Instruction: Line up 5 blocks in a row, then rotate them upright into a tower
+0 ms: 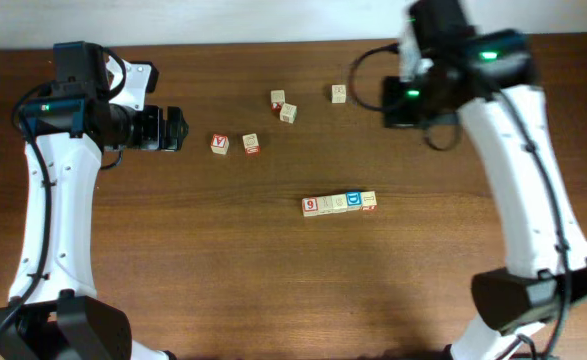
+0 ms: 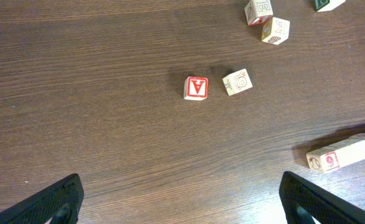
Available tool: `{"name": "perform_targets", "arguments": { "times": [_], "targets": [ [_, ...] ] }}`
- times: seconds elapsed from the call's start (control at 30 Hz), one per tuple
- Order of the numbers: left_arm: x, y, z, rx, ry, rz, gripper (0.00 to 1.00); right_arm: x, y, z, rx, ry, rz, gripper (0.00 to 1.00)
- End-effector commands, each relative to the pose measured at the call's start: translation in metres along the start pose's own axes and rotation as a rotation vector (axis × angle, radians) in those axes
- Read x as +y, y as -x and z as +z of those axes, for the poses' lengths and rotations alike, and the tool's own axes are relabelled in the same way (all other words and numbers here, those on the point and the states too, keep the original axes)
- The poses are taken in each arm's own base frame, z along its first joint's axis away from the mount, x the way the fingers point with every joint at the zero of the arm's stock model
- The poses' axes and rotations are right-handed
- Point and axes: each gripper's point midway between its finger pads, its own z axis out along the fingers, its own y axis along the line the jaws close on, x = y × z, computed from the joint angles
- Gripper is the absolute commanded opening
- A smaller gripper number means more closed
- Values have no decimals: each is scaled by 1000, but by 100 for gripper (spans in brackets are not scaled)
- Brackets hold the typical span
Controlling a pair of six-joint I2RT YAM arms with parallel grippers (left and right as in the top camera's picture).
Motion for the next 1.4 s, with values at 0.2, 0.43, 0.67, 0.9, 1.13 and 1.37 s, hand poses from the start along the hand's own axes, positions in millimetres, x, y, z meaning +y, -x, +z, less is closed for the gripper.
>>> {"name": "perform_targets", "arguments": {
  "times": [0.2,0.43,0.67,0.9,1.13,1.37],
  "targets": [
    [-1,6,-4,-19,-4,-1,99,-63,-26,40,152,205,37,5],
    [1,16,-4,-58,2,10,99,-69,-45,80,215,232,63,4],
    [-3,19,-4,-69,-16,13,99,-68,-28,72,137,359,115,4],
    [-72,5,13,5,-343,-70,43,-119,-37,63,123,319,168,4],
    [-127,-56,101,259,-218,-166,0,-115,-64,97,210,341,174,4],
    [-183,-90,139,259,-154,-232,0,-88,-83,152,296,319,61,4]
  ]
}}
